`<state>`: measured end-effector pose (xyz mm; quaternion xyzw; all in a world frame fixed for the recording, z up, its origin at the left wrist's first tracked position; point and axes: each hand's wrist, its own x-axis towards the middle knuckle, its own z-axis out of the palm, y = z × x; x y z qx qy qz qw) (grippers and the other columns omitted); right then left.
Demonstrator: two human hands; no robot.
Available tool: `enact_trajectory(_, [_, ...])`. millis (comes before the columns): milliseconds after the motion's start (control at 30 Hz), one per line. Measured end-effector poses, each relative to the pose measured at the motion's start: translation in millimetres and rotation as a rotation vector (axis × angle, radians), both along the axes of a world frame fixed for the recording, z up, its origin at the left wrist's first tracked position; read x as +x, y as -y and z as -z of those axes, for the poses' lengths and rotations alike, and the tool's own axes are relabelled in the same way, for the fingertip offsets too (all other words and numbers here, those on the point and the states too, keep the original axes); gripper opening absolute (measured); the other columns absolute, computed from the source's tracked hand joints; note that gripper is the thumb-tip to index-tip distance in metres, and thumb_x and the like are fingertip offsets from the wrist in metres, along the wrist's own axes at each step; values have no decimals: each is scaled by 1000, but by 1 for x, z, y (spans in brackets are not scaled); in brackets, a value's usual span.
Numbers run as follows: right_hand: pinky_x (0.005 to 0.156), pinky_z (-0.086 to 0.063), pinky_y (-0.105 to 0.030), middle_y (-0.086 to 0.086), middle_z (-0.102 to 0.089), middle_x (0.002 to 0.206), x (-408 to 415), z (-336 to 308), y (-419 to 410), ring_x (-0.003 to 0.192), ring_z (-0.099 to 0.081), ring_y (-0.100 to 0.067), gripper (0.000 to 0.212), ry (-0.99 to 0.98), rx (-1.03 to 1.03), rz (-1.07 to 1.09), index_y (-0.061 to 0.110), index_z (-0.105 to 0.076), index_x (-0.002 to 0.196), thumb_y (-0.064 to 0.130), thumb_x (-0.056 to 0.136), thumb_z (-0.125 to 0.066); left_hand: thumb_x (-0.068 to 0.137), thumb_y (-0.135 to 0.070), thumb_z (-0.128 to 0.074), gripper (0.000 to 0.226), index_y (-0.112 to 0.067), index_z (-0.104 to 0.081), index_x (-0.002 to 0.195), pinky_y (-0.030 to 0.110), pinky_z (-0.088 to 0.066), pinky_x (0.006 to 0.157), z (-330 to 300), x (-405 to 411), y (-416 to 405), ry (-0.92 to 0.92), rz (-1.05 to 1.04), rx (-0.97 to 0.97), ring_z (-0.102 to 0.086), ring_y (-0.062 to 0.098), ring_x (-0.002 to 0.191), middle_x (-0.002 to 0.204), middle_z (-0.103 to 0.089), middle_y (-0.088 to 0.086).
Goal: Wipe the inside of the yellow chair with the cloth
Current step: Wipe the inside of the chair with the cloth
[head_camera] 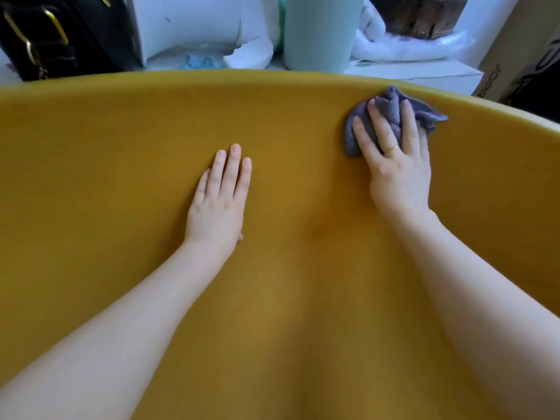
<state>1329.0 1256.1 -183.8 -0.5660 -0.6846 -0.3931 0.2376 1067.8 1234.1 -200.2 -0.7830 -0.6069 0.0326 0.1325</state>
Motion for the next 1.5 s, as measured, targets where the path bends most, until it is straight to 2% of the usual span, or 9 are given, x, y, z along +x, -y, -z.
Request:
enact_trajectory(167, [97,-34,-57,-13,-43,141,-64,69,18,129,-31,-49,59,-251,-202,-189,12,-49,132,-4,79,-30,85,-22,-67,104,-8,15,148,37,-1,116,4,2,1,88,55,68,15,30,143,154,22,14])
enact_trajectory(267, [98,-31,-60,-11,-46,139,-102,115,60,128,-33,-50,60,-215,-427,-320,14,-53,129,0,78,-26,85,-16,-65,85,-5,-11,149,35,-11,116,13,-27,21,91,179,151,-10,28,145,157,-5,16])
enact_trajectory(467, [95,-36,-59,-11,-52,135,-87,112,73,121,-45,-47,52,19,-555,-371,13,-55,127,10,81,-29,81,-44,-66,98,-5,-7,149,33,-2,116,37,-125,104,99,-96,-127,0,25,146,157,6,13])
enact_trajectory(600, [108,-18,-54,-12,-29,150,-73,102,71,136,-17,-47,60,-411,-529,-92,10,-38,139,-2,80,-33,61,-71,-66,130,-4,2,149,35,2,116,43,-168,130,35,-335,-239,10,25,145,155,18,13])
enact_trajectory(767, [112,-10,-42,-12,-15,154,-180,114,71,138,-5,-46,83,-756,-496,39,8,-26,144,-14,65,-40,60,-76,-60,135,-5,13,148,34,3,116,53,-182,133,-13,-327,-268,16,24,144,153,26,12])
enact_trajectory(933, [100,-31,-60,-13,-40,144,-301,140,127,130,-26,-52,66,-545,-674,-378,7,-47,133,13,70,-30,54,-70,-70,138,-4,6,148,36,1,117,58,-185,133,59,-287,-217,10,26,145,155,19,13])
enact_trajectory(1133, [108,-19,-48,-9,-34,147,-293,137,138,136,-22,-41,61,-247,-941,-672,11,-41,138,23,81,-21,56,-66,-72,136,-4,7,148,35,3,116,53,-180,134,56,-307,-256,12,28,144,154,21,14])
enact_trajectory(1300, [104,-26,-55,-10,-41,144,-213,125,103,132,-31,-44,68,-231,-799,-385,14,-48,134,28,69,-31,61,-69,-66,133,-9,17,147,37,5,116,54,-177,129,4,-315,-329,20,31,142,151,29,16])
enact_trajectory(1500, [112,-6,-47,-8,-15,154,-182,125,89,140,-3,-39,71,-506,-726,-87,17,-28,144,55,84,-27,62,-68,-66,133,-9,18,147,39,7,115,58,-178,127,39,-306,-338,23,32,141,150,31,17])
